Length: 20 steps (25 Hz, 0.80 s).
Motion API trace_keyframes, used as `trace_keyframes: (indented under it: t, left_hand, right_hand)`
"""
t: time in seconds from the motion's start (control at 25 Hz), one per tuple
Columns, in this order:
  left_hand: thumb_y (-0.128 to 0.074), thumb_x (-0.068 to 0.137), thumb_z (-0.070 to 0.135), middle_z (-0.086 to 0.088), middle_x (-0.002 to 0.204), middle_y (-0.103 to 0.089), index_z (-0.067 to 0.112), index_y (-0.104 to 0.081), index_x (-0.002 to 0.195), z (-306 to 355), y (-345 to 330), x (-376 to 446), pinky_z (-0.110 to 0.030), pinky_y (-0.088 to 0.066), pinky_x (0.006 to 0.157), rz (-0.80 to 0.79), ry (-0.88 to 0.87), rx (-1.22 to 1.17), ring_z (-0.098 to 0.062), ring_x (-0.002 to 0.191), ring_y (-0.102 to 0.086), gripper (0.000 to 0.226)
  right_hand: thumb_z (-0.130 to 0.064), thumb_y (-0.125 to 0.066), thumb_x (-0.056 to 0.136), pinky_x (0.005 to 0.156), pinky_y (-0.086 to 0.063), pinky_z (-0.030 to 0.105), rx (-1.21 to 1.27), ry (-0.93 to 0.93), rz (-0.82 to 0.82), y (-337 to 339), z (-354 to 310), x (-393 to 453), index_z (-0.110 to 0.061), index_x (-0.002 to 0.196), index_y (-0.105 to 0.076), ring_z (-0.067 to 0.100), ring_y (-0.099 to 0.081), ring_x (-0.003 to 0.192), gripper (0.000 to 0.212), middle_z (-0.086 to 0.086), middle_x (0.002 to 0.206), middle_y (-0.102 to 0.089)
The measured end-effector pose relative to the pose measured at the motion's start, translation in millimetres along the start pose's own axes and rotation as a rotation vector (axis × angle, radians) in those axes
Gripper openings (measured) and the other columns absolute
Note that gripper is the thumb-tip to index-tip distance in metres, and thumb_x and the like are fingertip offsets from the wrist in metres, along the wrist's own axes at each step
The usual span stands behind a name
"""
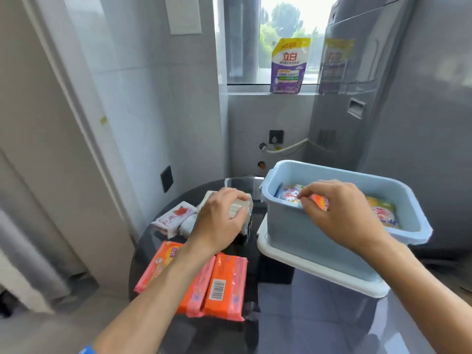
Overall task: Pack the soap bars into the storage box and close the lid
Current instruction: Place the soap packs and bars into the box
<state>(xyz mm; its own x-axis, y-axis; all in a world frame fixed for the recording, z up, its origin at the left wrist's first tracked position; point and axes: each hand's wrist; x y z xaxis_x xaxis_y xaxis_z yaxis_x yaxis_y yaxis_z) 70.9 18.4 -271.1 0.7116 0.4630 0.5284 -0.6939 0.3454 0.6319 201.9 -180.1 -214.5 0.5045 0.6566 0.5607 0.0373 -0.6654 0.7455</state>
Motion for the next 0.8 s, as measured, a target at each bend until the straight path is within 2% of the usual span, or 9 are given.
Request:
trace_keyframes:
  t: [0.08, 0.16, 0.2, 0.32, 0.4, 0.48, 0.6, 0.68, 0.8]
  left_hand:
    - [-0.062, 0.087, 0.028, 0.003, 0.109, -0.068, 0.026, -0.069, 0.1, -21.5, 25.5, -10.0, -0.034, -0.049, 0.088, -0.12, 0.241, 0.176, -0.019, 0.104, -0.061, 0.015]
    - [-0.06, 0.083, 0.038, 0.006, 0.098, -0.07, 0.03, -0.066, 0.086, -34.3, 49.1, -22.8, -0.033, -0.051, 0.079, -0.246, 0.346, 0.402, -0.021, 0.098, -0.065, 0.011]
    - [-0.059, 0.08, 0.044, 0.007, 0.097, -0.071, 0.03, -0.065, 0.084, -36.3, 56.1, -31.5, -0.032, -0.05, 0.076, -0.331, 0.359, 0.48, -0.021, 0.097, -0.065, 0.016]
    - [-0.056, 0.069, 0.063, 0.001, 0.115, -0.066, 0.033, -0.059, 0.111, -37.4, 56.4, -60.2, -0.036, -0.042, 0.076, -0.674, 0.354, 0.65, -0.025, 0.109, -0.061, 0.052]
    - [-0.058, 0.065, 0.059, -0.006, 0.123, -0.058, 0.03, -0.049, 0.124, -36.7, 53.0, -70.3, -0.04, -0.035, 0.077, -0.82, 0.371, 0.731, -0.03, 0.116, -0.055, 0.066]
    - [-0.062, 0.061, 0.055, -0.009, 0.123, -0.056, 0.032, -0.043, 0.129, -36.5, 48.6, -69.7, -0.04, -0.036, 0.079, -0.858, 0.408, 0.72, -0.032, 0.117, -0.053, 0.074]
    - [-0.067, 0.063, 0.048, -0.009, 0.123, -0.056, 0.035, -0.031, 0.142, -32.4, 35.0, -72.7, -0.039, -0.04, 0.078, -0.918, 0.42, 0.67, -0.032, 0.116, -0.055, 0.088]
    - [-0.066, 0.064, 0.04, -0.007, 0.126, -0.056, 0.035, -0.033, 0.144, -30.5, 29.7, -73.3, -0.038, -0.043, 0.081, -0.88, 0.44, 0.611, -0.03, 0.116, -0.055, 0.087]
    - [-0.062, 0.061, 0.049, 0.0, 0.129, -0.059, 0.037, -0.041, 0.141, -28.2, 35.4, -65.2, -0.036, -0.047, 0.081, -0.794, 0.522, 0.502, -0.024, 0.115, -0.057, 0.084]
  right_hand:
    - [-0.022, -0.062, 0.084, 0.069, -0.053, 0.04, 0.103, 0.109, -0.051, -26.0, -48.7, -17.0, -0.021, 0.083, -0.074, 0.023, -0.065, 0.081, 0.012, -0.006, 0.082, -0.075]
    - [-0.032, -0.054, 0.085, 0.07, -0.054, 0.039, 0.116, 0.118, -0.188, -54.4, -79.2, -32.7, -0.026, 0.092, -0.07, 0.021, -0.065, 0.085, 0.018, -0.009, 0.09, -0.073]
    - [-0.037, -0.052, 0.087, 0.072, -0.054, 0.039, 0.093, 0.098, -0.271, -70.7, -86.3, -40.1, -0.029, 0.101, -0.068, 0.02, -0.066, 0.09, 0.022, -0.01, 0.099, -0.071]
    - [-0.054, -0.045, 0.09, 0.079, -0.051, 0.039, -0.002, 0.022, -0.577, -114.5, -95.3, -61.6, -0.039, 0.132, -0.048, 0.03, -0.064, 0.105, 0.045, -0.007, 0.127, -0.057]
    - [-0.056, -0.039, 0.091, 0.074, -0.044, 0.04, -0.063, -0.009, -0.693, -135.0, -99.0, -70.0, -0.039, 0.138, -0.039, 0.038, -0.061, 0.106, 0.049, -0.002, 0.136, -0.047]
    - [-0.048, -0.039, 0.089, 0.069, -0.036, 0.038, -0.119, -0.047, -0.7, -144.5, -99.7, -71.2, -0.032, 0.132, -0.04, 0.038, -0.06, 0.103, 0.046, 0.002, 0.133, -0.046]
    - [-0.044, -0.042, 0.08, 0.068, -0.034, 0.039, -0.161, -0.149, -0.693, -143.0, -94.0, -71.2, -0.027, 0.12, -0.039, 0.039, -0.061, 0.099, 0.043, 0.006, 0.12, -0.051]
    - [-0.051, -0.042, 0.08, 0.068, -0.035, 0.04, -0.172, -0.205, -0.696, -141.1, -89.8, -71.9, -0.027, 0.116, -0.039, 0.039, -0.061, 0.098, 0.044, 0.006, 0.115, -0.052]
    - [-0.053, -0.043, 0.078, 0.07, -0.037, 0.039, -0.105, -0.344, -0.709, -137.6, -76.3, -68.4, -0.028, 0.115, -0.039, 0.037, -0.061, 0.101, 0.045, 0.006, 0.117, -0.049]
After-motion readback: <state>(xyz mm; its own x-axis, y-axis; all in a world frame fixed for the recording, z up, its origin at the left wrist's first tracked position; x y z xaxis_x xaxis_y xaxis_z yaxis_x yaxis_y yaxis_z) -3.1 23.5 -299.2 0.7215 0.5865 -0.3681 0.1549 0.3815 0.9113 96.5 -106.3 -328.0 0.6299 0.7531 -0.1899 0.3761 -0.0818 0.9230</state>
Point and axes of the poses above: each hand's wrist, its own x-axis towards the middle knuckle, its own y-axis out of the back of the hand, z = x × y
